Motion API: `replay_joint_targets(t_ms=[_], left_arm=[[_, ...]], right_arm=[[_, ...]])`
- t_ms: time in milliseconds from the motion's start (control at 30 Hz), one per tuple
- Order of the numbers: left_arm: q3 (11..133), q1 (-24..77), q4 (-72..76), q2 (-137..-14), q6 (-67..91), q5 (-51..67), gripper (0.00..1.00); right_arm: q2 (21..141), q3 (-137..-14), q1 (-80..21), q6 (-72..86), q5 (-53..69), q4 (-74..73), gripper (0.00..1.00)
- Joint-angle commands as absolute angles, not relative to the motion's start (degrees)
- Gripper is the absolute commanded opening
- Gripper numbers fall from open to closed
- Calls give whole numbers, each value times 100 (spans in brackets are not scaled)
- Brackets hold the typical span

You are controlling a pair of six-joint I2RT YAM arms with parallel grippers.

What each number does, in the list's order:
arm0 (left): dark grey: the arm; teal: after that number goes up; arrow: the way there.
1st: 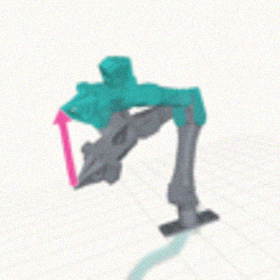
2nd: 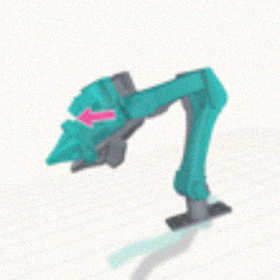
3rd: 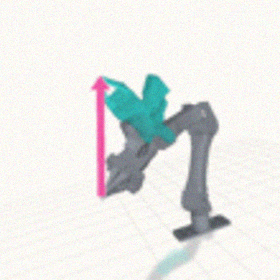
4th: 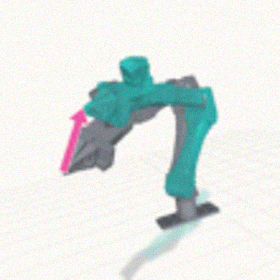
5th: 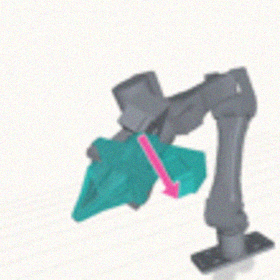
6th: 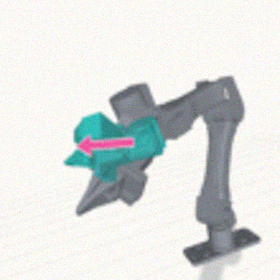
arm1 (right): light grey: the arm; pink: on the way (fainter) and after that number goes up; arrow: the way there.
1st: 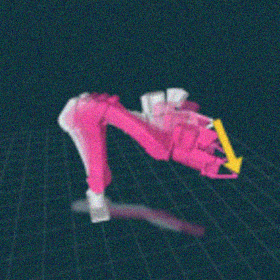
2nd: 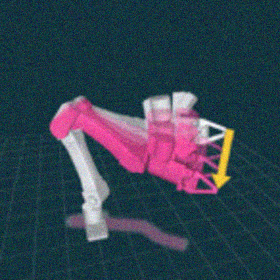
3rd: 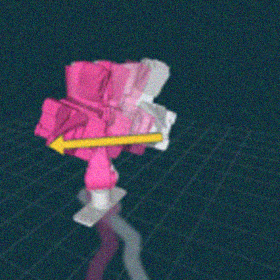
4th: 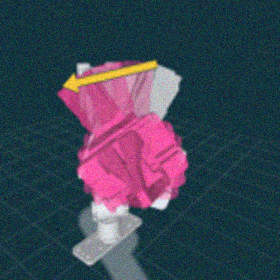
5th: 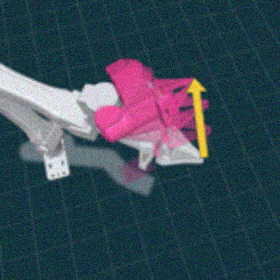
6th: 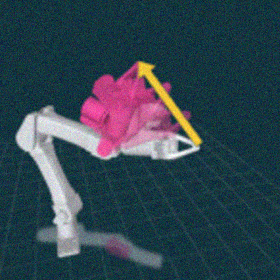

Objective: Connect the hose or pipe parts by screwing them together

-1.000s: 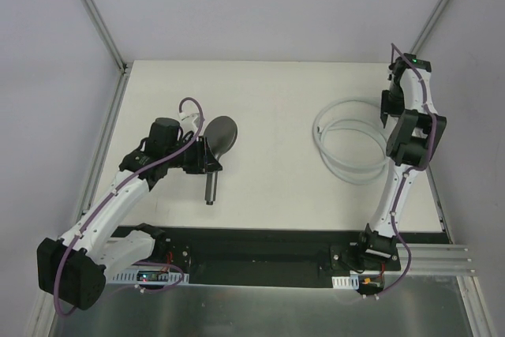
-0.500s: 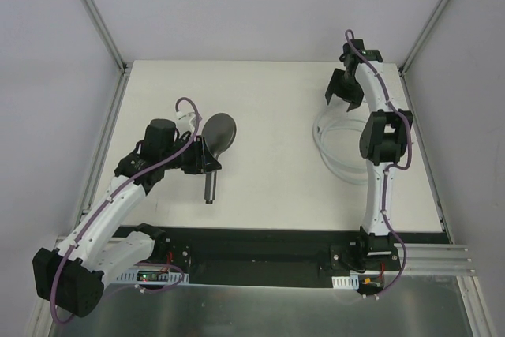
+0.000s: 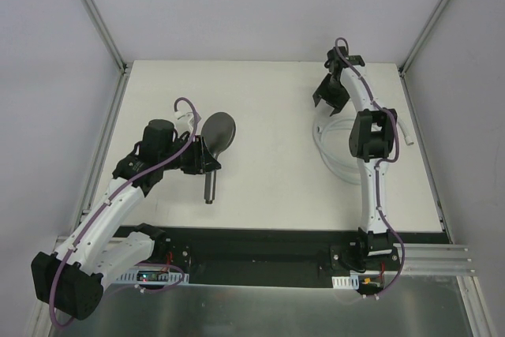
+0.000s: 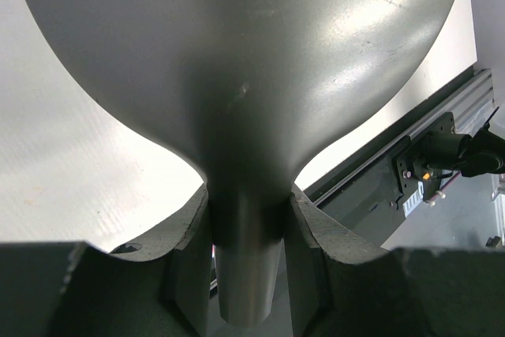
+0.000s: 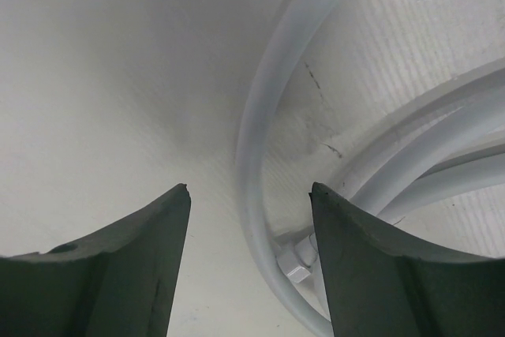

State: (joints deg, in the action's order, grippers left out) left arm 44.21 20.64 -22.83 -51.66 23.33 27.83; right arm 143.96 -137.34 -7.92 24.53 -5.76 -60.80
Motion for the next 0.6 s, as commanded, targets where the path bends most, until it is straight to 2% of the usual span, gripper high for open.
replay_joint_targets(t_ms=[0,167,300,400,433,533,567], left_arm=[[4500,2092,-1898,-4992,2268,2751,0],[4491,2109,-1898,-4931,2268,2698,0],[4491,2118,-1898,-4904,2294,2646,0],[4482,2118,-1898,-4878,2312,2602,0],[4474,2118,-1907,-4852,2312,2549,0],[4500,2109,-1995,-4790,2320,2260,0],[4509,2109,-2030,-4773,2312,2163,0]], right_arm=[[14475,-13975,-984,2716,-650,-6328,65],[14660,-13940,-1081,2585,-651,-6407,62],[14809,-13939,-1169,2304,-493,-6372,55],[14862,-14053,-1353,1490,-264,-6100,42],[14880,-14106,-1414,1250,-211,-5978,28],[14792,-14352,-1757,47,-184,-5775,7],[14731,-14361,-1949,-287,-54,-5714,4]])
